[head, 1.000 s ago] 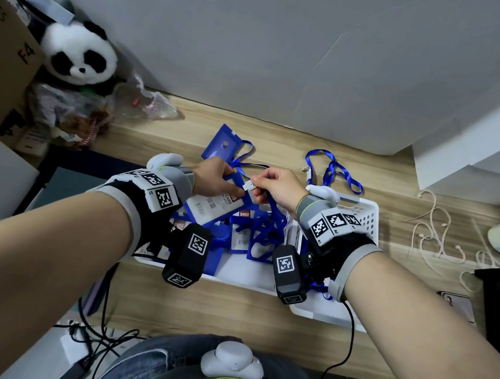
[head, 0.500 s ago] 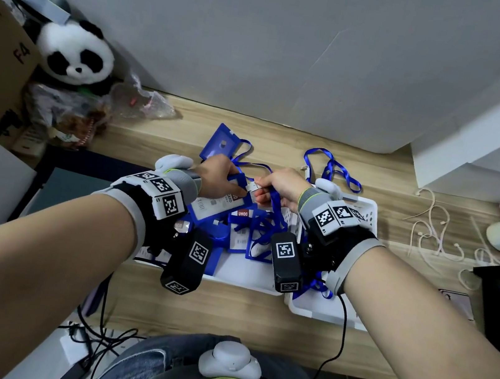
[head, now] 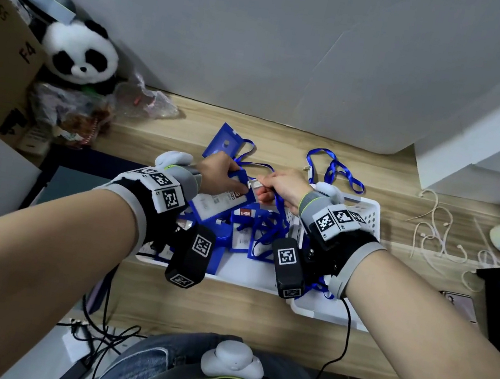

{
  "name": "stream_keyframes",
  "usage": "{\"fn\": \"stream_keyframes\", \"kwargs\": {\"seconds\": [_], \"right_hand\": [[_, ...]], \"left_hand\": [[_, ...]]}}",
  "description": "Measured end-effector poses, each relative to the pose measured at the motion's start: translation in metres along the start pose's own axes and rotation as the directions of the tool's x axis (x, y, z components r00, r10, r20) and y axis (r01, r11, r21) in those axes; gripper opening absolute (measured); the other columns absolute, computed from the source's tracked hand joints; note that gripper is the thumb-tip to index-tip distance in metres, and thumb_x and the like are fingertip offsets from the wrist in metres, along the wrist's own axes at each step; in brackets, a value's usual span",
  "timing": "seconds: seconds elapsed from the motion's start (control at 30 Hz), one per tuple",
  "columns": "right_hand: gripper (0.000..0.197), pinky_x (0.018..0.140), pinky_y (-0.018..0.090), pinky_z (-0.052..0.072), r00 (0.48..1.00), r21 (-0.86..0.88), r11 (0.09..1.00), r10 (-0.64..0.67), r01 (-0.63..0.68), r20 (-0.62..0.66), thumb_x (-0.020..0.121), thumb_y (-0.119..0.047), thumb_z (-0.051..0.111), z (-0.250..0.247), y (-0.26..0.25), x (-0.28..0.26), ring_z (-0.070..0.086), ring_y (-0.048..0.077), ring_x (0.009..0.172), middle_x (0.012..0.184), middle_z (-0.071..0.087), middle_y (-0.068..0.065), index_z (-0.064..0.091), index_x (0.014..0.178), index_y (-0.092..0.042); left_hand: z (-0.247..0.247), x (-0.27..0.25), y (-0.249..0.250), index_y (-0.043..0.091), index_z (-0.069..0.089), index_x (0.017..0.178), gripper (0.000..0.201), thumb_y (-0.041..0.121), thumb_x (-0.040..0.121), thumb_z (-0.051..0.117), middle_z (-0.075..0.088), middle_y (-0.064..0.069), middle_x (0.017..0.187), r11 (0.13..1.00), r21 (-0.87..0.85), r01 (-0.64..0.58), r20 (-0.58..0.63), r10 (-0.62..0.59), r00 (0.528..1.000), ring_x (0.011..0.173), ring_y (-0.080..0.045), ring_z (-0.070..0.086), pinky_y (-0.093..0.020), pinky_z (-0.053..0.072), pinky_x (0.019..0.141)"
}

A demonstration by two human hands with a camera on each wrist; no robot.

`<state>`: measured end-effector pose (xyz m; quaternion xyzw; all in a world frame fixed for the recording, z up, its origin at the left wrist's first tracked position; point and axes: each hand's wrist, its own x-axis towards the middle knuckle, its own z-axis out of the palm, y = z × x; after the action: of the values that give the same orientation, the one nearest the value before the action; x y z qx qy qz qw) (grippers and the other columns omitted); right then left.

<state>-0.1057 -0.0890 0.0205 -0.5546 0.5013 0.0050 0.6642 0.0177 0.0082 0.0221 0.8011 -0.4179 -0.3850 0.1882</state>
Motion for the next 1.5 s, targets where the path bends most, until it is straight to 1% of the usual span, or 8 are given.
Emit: {"fn": "stream_keyframes", "kwargs": {"seconds": [0.33, 0.5, 0.63, 0.9, 1.07, 1.23, 1.4, 1.5], "right_hand": [[0.006, 0.042, 0.016, 0.043, 0.979, -0.187, 0.962, -0.204, 0.198, -0.013, 0.094, -0.011, 0.053, -0.001, 0.007, 0.002, 0.047, 0.011, 0.047, 0.065, 0.055, 0.005, 0.056, 0.094, -0.005], [0.013, 0.043, 0.020, 0.046, 0.986, 0.083, 0.984, -0.150, 0.157, -0.075, 0.101, -0.011, 0.038, -0.003, 0.005, 0.004, 0.046, 0.016, 0.053, 0.068, 0.052, 0.008, 0.047, 0.097, -0.004], [0.022, 0.056, 0.028, 0.054, 0.986, 0.405, 0.903, -0.166, 0.145, 0.017, 0.102, -0.012, 0.032, -0.005, -0.006, -0.002, 0.056, 0.021, 0.061, 0.074, 0.056, 0.011, 0.047, 0.087, -0.008], [0.032, 0.052, 0.025, 0.048, 0.966, 0.612, 0.785, -0.224, 0.097, 0.133, 0.103, -0.024, 0.030, 0.000, -0.031, -0.007, 0.058, 0.013, 0.045, 0.060, 0.059, 0.004, 0.048, 0.080, -0.010], [0.012, 0.029, 0.012, 0.015, 0.967, 0.212, 0.945, -0.235, 0.251, -0.096, 0.100, -0.014, 0.037, -0.027, -0.026, 0.005, 0.024, 0.002, 0.029, 0.062, 0.034, 0.001, 0.044, 0.091, -0.017], [0.061, 0.032, 0.014, 0.018, 0.994, -0.342, 0.934, -0.077, 0.101, 0.083, 0.089, 0.010, 0.025, -0.037, 0.006, 0.009, 0.021, 0.007, 0.043, 0.063, 0.037, -0.002, 0.056, 0.126, -0.027], [0.061, 0.036, 0.013, 0.015, 0.938, -0.212, 0.971, -0.030, 0.109, 0.346, 0.085, 0.006, 0.032, -0.017, 0.012, -0.002, 0.028, 0.004, 0.041, 0.059, 0.033, -0.003, 0.045, 0.120, -0.043], [0.037, 0.034, 0.012, 0.019, 0.936, -0.139, 0.987, -0.023, 0.076, 0.350, 0.089, 0.005, 0.035, -0.014, 0.006, -0.006, 0.031, 0.007, 0.048, 0.063, 0.038, 0.000, 0.051, 0.097, -0.028]], "left_hand": [[-0.005, -0.005, -0.002, 0.013, 0.059, 0.114, 0.049, 0.031, 0.072, 0.078, 0.063, -0.009, 0.114, 0.970, -0.231, 0.070, 0.122, -0.043, 0.992, 0.100, -0.023, 0.063, -0.043, 0.052, 0.091], [-0.005, -0.005, -0.004, 0.017, 0.052, 0.129, 0.059, 0.024, 0.075, 0.077, 0.062, -0.015, 0.115, 0.940, -0.316, 0.133, 0.176, -0.079, 0.981, 0.097, -0.032, 0.066, -0.043, 0.056, 0.084], [0.000, -0.011, 0.001, 0.023, 0.049, 0.131, 0.053, 0.010, 0.083, 0.068, 0.060, -0.001, 0.111, 0.916, -0.369, 0.158, 0.346, -0.023, 0.938, 0.089, -0.016, 0.062, -0.019, 0.057, 0.065], [0.014, -0.008, 0.017, 0.015, 0.065, 0.107, 0.029, 0.004, 0.080, 0.070, 0.067, -0.010, 0.105, 0.913, -0.382, 0.141, 0.451, 0.051, 0.891, 0.096, -0.025, 0.064, -0.037, 0.053, 0.089], [0.001, -0.003, -0.001, 0.011, 0.067, 0.085, 0.004, 0.010, 0.081, 0.069, 0.071, -0.009, 0.083, 0.909, -0.374, 0.186, 0.377, -0.034, 0.926, 0.071, -0.020, 0.068, -0.039, 0.057, 0.078], [-0.015, -0.001, -0.016, 0.009, 0.065, 0.081, 0.004, 0.008, 0.085, 0.063, 0.071, -0.005, 0.070, 0.852, -0.478, 0.213, 0.351, -0.036, 0.936, 0.059, -0.015, 0.068, -0.027, 0.055, 0.057], [-0.020, -0.001, 0.001, 0.007, 0.066, 0.084, 0.013, 0.005, 0.090, 0.054, 0.072, -0.006, 0.074, 0.732, -0.654, 0.191, 0.361, 0.080, 0.929, 0.063, -0.016, 0.069, -0.026, 0.057, 0.059], [-0.023, 0.001, 0.011, 0.009, 0.069, 0.078, 0.020, 0.006, 0.090, 0.054, 0.072, -0.006, 0.073, 0.697, -0.695, 0.178, 0.341, 0.102, 0.934, 0.061, -0.015, 0.068, -0.026, 0.057, 0.059]]}}
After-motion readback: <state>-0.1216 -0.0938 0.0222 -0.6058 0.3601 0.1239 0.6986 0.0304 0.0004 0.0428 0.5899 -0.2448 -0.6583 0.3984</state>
